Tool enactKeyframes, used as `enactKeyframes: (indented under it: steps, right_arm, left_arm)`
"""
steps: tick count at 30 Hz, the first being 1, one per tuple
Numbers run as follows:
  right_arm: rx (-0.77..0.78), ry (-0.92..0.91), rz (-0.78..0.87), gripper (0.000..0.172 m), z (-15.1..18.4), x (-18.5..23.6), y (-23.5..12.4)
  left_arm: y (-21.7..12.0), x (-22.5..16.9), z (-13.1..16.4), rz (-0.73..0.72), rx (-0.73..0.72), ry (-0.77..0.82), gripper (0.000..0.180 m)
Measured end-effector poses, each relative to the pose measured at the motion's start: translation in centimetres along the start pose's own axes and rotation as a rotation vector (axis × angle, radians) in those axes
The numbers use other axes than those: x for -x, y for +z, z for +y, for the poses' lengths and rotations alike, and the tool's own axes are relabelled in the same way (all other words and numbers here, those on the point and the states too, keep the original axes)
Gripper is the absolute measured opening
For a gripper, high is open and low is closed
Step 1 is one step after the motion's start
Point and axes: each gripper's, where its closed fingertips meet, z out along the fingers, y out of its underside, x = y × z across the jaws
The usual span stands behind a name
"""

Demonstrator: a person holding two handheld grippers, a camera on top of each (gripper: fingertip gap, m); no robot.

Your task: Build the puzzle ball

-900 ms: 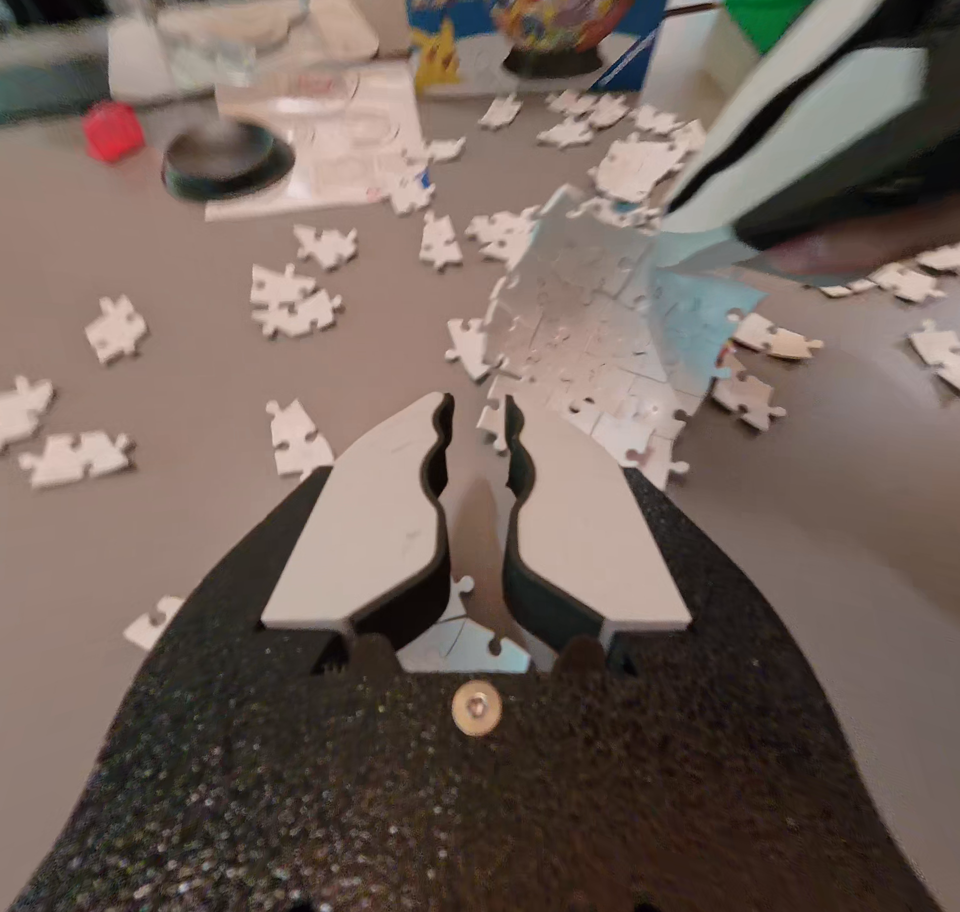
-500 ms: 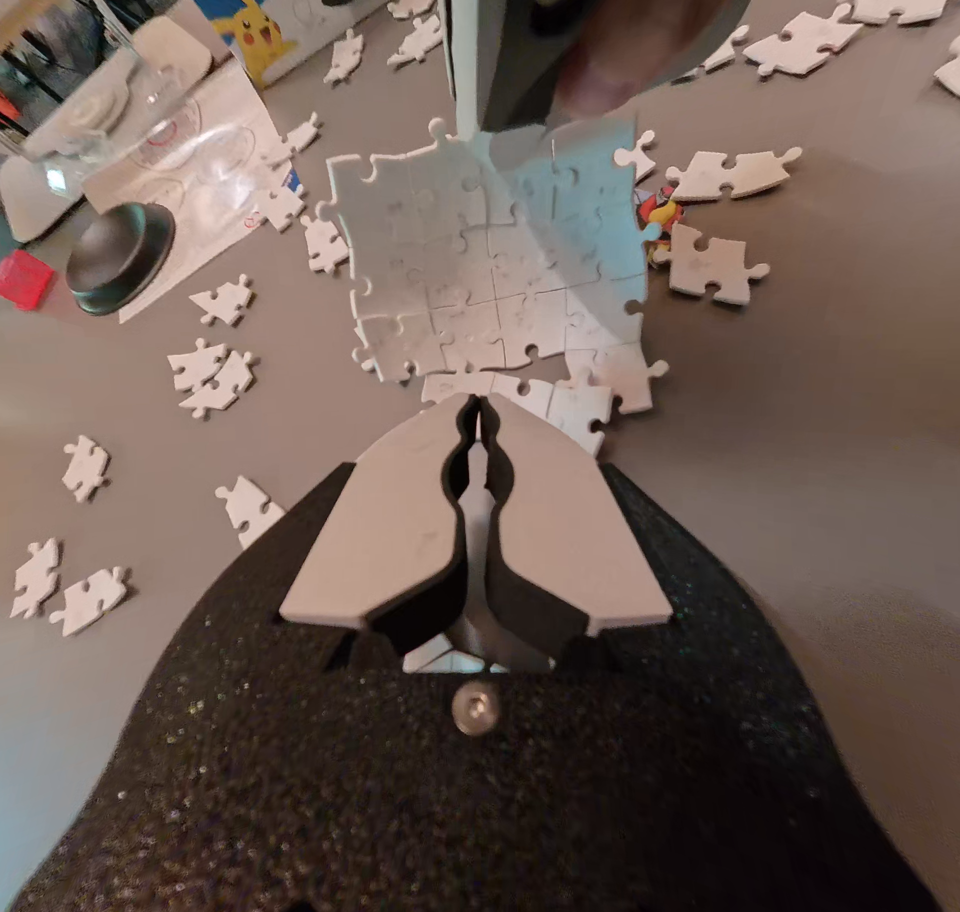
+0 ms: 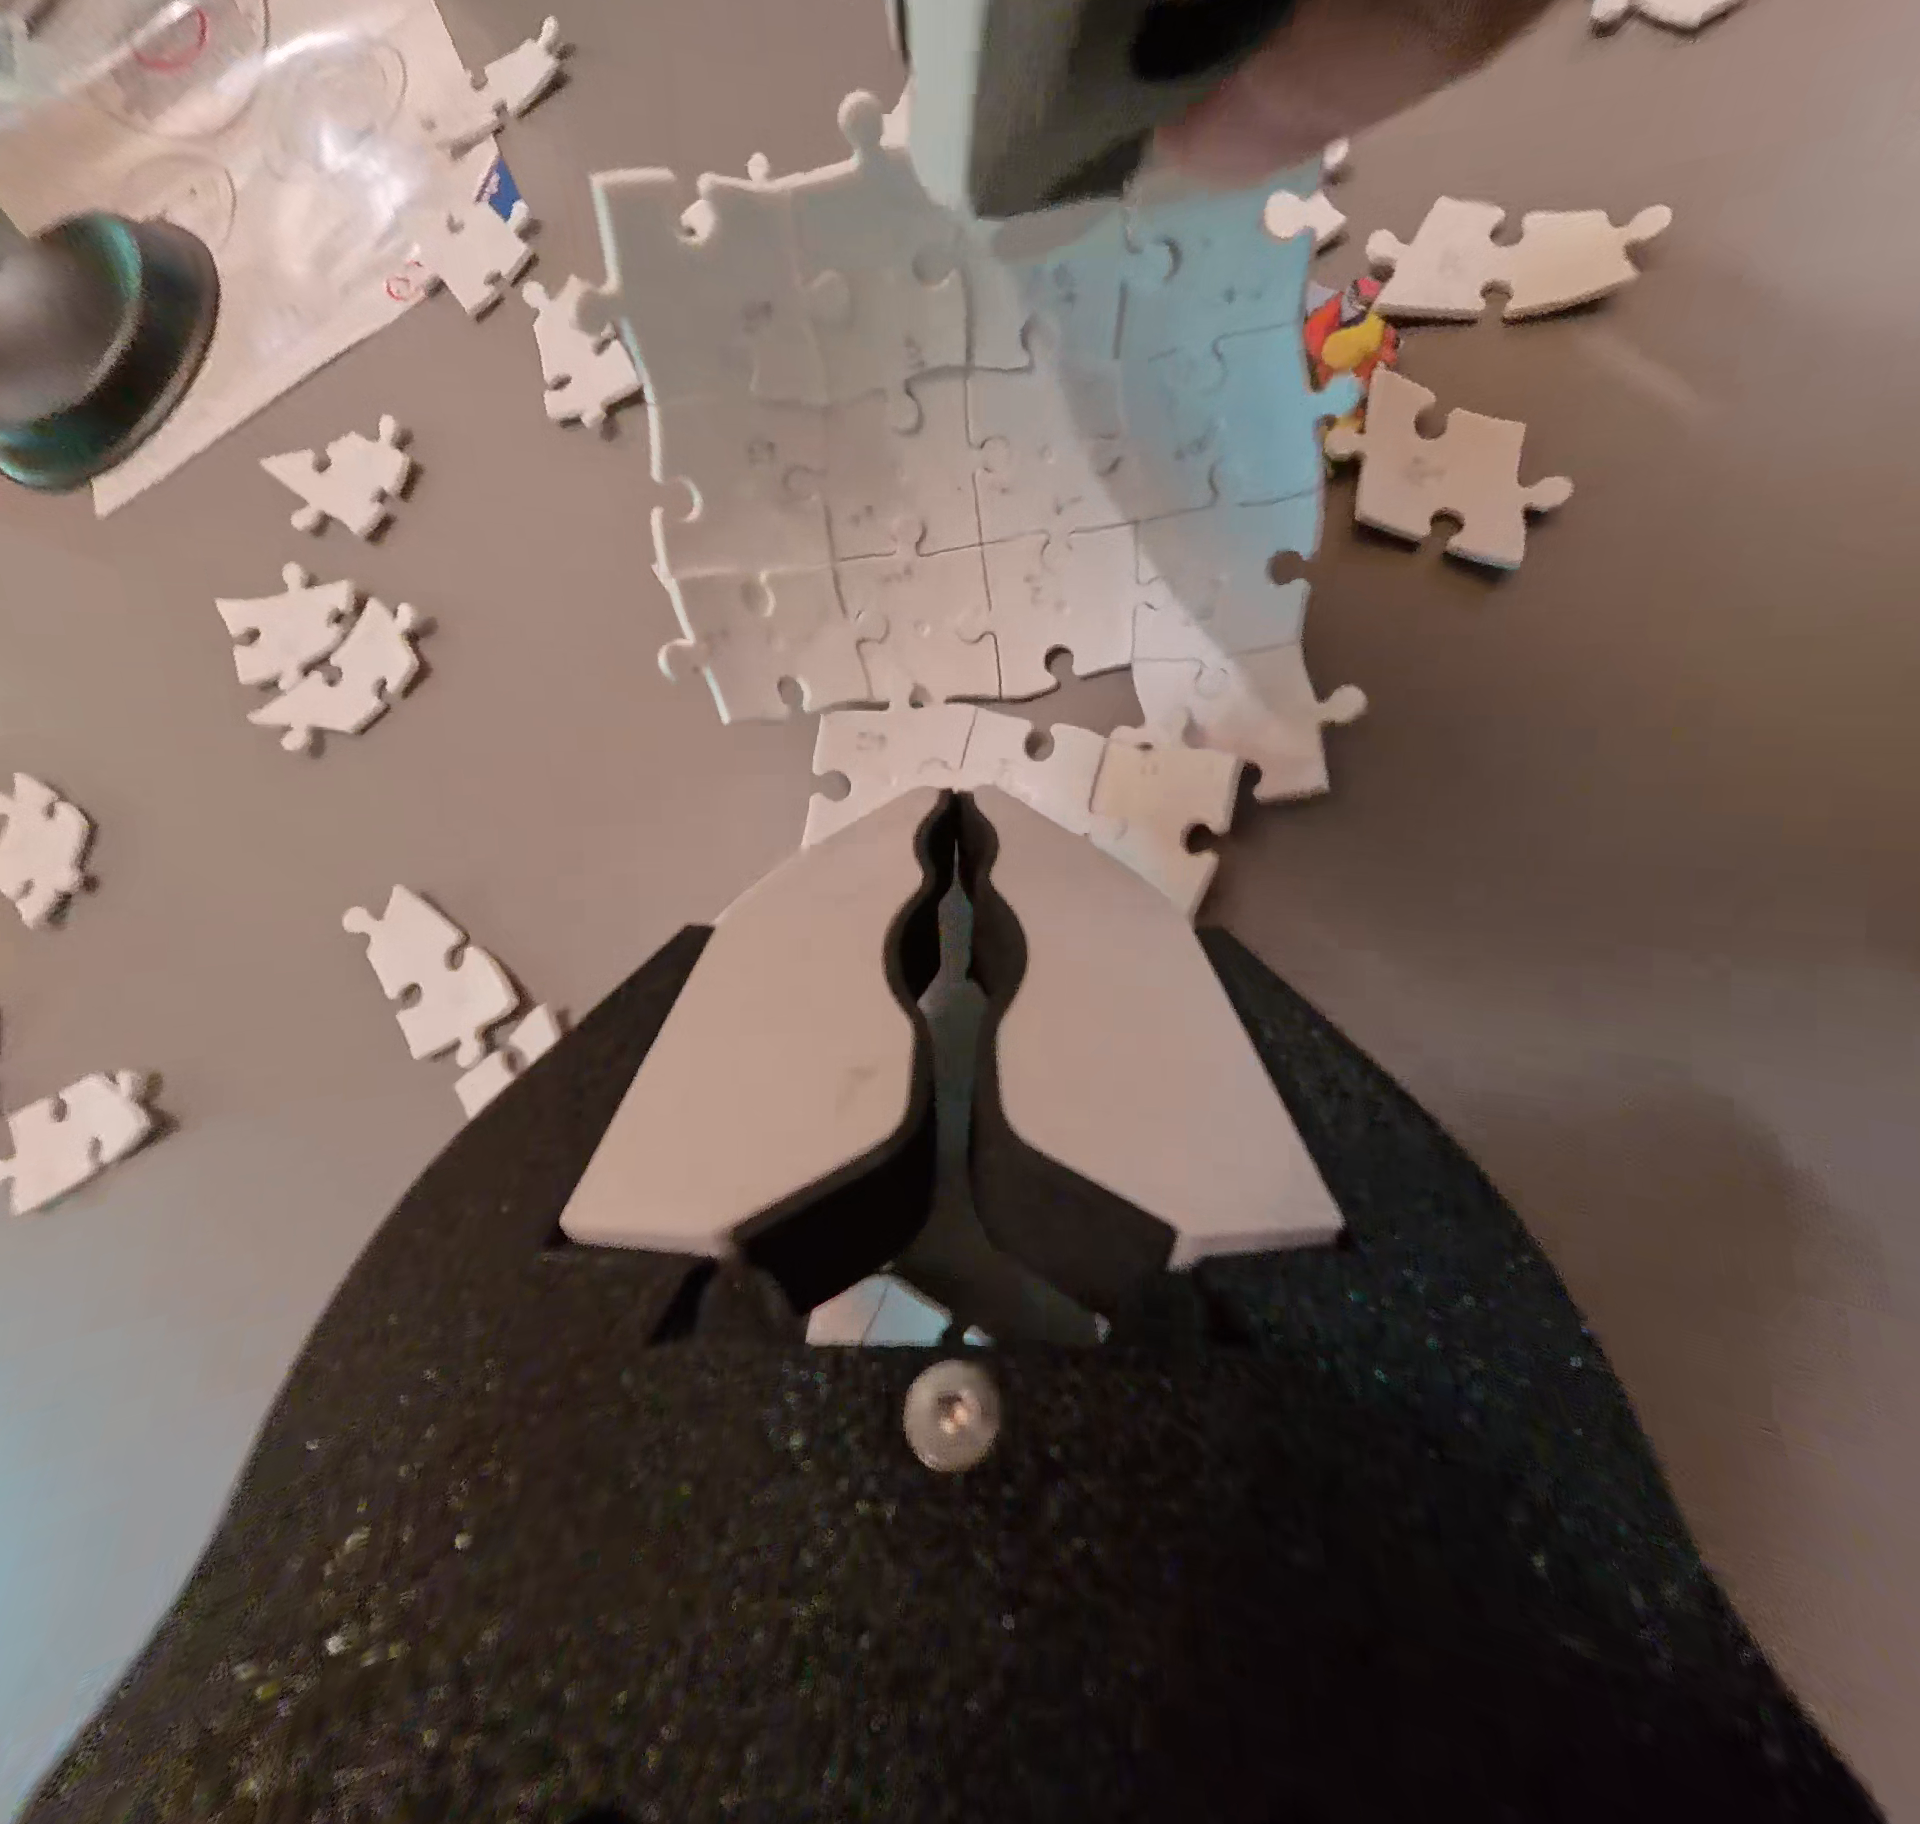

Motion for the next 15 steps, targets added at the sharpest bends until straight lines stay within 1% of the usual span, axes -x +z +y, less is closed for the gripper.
enactKeyframes:
  steps: [3, 6, 8, 13, 15]
  right_arm:
    - [-0.01, 0.006, -0.018, 0.006, 0.0, 0.4, 0.0]
    - [-0.006, 0.012, -0.027, 0.006, 0.2, 0.4, -0.1]
    - [-0.007, 0.013, -0.026, 0.006, 0.3, 0.3, -0.1]
    - [-0.01, 0.003, -0.024, 0.006, 0.2, 0.3, -0.2]
    - [-0.007, 0.002, -0.026, 0.006, 0.3, 0.3, -0.2]
  left_arm:
    - [0.1, -0.8, -0.3, 0.085, -0.006, -0.063, 0.0]
    - [-0.5, -1.3, -0.9, 0.14, -0.065, -0.062, 0.015]
    - [-1.4, -2.2, -1.5, 0.22, -0.126, -0.017, 0.026]
    - [-3.4, -2.4, -1.8, 0.327, -0.195, 0.1, 0.027]
    - [-3.5, -2.0, -1.1, 0.329, -0.167, 0.188, 0.026]
